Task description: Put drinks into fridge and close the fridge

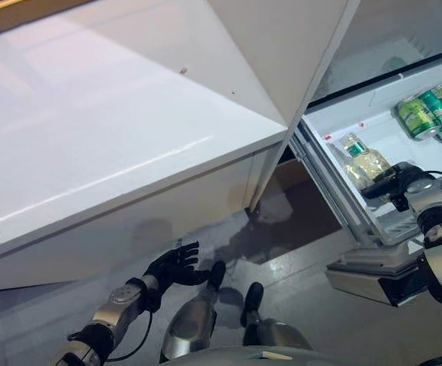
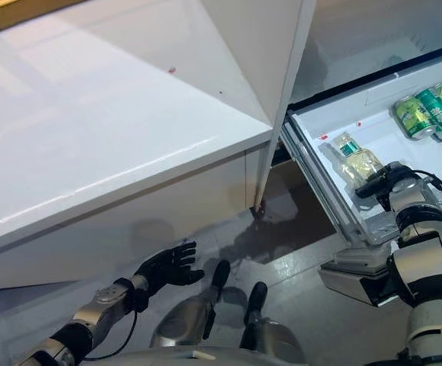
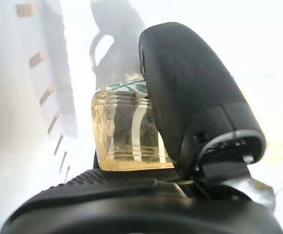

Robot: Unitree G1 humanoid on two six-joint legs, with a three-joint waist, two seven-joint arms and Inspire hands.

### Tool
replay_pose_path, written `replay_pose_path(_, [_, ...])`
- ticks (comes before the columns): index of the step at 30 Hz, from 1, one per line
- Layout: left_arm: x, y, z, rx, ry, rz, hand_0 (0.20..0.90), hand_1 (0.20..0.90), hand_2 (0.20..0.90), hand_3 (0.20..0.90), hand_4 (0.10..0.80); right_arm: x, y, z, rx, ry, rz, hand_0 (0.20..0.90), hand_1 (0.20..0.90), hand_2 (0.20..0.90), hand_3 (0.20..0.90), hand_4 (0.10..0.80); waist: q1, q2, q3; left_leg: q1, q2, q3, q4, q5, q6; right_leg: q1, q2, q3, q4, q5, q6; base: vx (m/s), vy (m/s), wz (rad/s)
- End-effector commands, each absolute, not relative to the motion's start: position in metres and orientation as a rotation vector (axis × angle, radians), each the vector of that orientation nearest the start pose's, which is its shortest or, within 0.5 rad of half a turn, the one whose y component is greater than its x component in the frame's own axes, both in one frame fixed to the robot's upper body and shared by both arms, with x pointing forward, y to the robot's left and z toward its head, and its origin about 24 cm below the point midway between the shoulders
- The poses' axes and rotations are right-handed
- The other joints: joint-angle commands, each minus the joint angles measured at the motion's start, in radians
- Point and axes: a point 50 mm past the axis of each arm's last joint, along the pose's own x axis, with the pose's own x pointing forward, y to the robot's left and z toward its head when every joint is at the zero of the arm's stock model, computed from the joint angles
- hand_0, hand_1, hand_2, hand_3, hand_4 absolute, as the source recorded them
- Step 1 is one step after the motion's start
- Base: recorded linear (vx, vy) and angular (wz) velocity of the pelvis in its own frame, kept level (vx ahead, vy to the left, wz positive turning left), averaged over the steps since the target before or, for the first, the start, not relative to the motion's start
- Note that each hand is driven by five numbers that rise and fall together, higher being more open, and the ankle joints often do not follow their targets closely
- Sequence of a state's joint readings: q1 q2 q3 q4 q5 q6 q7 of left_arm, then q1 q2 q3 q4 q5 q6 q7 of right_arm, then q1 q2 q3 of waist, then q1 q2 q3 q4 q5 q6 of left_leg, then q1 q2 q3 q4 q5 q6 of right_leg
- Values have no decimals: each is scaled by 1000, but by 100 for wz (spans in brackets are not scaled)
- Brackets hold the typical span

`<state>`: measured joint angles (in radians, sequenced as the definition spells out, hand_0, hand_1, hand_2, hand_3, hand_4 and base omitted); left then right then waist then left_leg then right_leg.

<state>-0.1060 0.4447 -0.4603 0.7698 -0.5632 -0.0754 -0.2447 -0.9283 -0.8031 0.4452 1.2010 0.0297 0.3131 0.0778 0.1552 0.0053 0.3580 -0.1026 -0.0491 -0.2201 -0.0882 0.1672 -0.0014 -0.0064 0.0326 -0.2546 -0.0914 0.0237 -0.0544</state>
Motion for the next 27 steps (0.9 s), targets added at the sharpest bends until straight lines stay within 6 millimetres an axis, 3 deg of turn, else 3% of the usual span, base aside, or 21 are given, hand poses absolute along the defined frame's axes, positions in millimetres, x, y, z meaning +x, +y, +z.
replay_pose_path(1, [221,205,-81,21,598,-288,900,900,900,900,800,358,-365,177,-860,522,-417,300,300,300,200,100,7,-14,-17,12,10,99,5,-93,14,-49,-37,90,46,25,62,-47,15,-2])
replay_pose_path(2, [220,206,-82,25,602,-282,900,900,900,900,800,359,-365,177,-864,524,-413,300,300,300,200,100,8,-14,-13,10,9,100,5,-93,14,-52,-37,90,46,26,62,-51,17,-4])
replay_pose_path(3, [220,208,-84,31,616,-268,900,900,900,900,800,360,-363,177,-871,527,-405,380,380,380,293,193,9,-14,-8,5,8,102,6,-94,14,-57,-37,90,47,26,62,-44,13,-7])
replay_pose_path(4, [218,209,-86,34,625,-261,900,900,900,900,800,360,-362,177,-873,531,-398,641,641,641,598,498,9,-15,-6,3,8,103,6,-94,14,-59,-38,89,48,26,62,-38,13,-8])
replay_pose_path(5, [217,211,-88,39,640,-247,900,900,900,900,800,361,-361,177,-881,532,-386,641,641,641,598,498,9,-16,-4,2,7,104,6,-93,14,-62,-38,89,49,27,62,-24,15,-9])
replay_pose_path(6, [216,213,-90,42,654,-231,900,900,900,900,800,363,-359,177,-884,527,-376,900,900,900,900,800,8,-16,-3,1,7,106,5,-93,14,-64,-38,89,51,27,62,-24,21,-11])
replay_pose_path(13, [204,234,-104,93,765,-93,900,900,900,900,800,375,-337,188,-846,424,-295,900,900,900,900,800,-8,-31,-13,10,3,118,12,-100,12,-65,-40,97,68,19,59,-3,16,-4])
replay_pose_path(27, [188,233,-112,110,807,-96,900,900,900,900,800,372,-326,235,-976,201,-270,900,900,900,900,800,-59,-74,-96,84,0,163,7,-131,18,-12,-36,154,52,25,71,10,39,-10])
